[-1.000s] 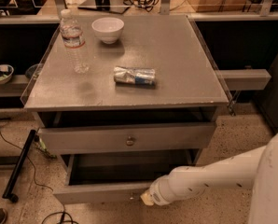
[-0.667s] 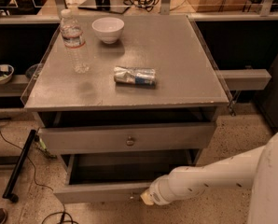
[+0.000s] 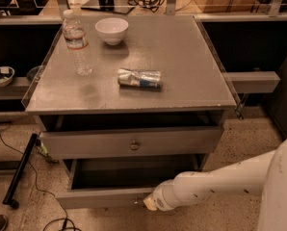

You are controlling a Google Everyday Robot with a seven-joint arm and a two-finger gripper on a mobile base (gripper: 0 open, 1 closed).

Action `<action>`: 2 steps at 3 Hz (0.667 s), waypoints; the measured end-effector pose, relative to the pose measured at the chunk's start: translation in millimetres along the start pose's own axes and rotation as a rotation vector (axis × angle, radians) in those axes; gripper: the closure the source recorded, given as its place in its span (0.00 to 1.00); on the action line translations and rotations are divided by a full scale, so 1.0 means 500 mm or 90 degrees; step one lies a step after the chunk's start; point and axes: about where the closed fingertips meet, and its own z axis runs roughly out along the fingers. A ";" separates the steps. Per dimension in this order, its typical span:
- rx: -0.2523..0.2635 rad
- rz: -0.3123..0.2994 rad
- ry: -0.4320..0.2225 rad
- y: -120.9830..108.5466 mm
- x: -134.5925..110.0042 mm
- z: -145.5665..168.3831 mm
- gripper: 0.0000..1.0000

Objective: Close middle drawer

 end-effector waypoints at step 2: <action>0.002 0.006 0.002 -0.003 0.004 0.006 1.00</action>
Offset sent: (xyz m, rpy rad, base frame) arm 0.0133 -0.0039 -0.0280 -0.0128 0.0218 -0.0473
